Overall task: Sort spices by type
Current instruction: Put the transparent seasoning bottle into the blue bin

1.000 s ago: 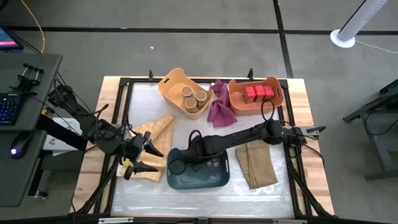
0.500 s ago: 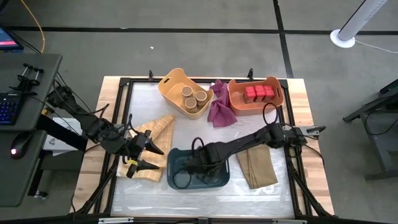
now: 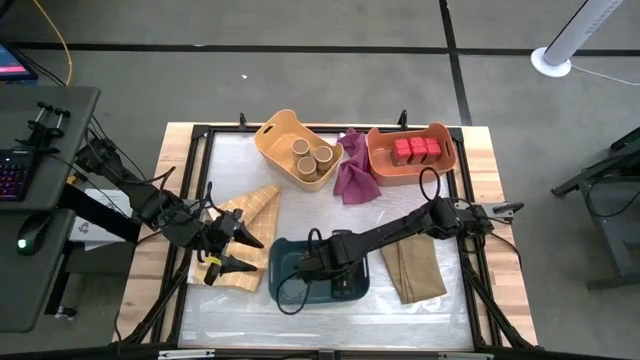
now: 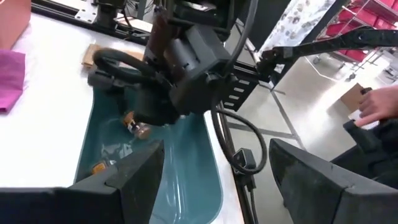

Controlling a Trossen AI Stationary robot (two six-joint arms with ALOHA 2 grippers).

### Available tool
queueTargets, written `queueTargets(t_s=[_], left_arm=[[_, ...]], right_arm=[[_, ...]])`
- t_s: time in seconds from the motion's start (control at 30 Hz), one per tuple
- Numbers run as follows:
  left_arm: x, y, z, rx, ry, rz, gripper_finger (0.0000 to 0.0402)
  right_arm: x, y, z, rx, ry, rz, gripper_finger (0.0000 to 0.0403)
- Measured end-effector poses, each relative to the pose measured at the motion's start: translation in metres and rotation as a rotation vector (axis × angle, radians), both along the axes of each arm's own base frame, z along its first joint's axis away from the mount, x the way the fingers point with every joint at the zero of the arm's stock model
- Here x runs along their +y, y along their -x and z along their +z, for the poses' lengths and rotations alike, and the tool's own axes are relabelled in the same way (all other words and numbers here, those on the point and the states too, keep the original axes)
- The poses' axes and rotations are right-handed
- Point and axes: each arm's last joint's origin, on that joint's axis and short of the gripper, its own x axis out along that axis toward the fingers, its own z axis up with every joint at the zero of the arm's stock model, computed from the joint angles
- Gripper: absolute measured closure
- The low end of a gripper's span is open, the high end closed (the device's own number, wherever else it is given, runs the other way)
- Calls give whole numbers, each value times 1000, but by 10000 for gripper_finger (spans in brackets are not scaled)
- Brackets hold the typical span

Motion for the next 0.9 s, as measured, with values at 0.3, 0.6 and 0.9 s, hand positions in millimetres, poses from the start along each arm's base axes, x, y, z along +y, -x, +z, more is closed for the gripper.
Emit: queueTargets(t_s=[0.3,0.6,0.9], left_arm=[[1,0,0,-1,10,43,126],[1,0,0,-4,6,57,126],[1,0,0,-3,5,57,126]], right_arm=[[7,1,0,-15,-1,347,80],[11,-6,-45,104,30,449,80],[12,-8,-64,130,133,448,111]])
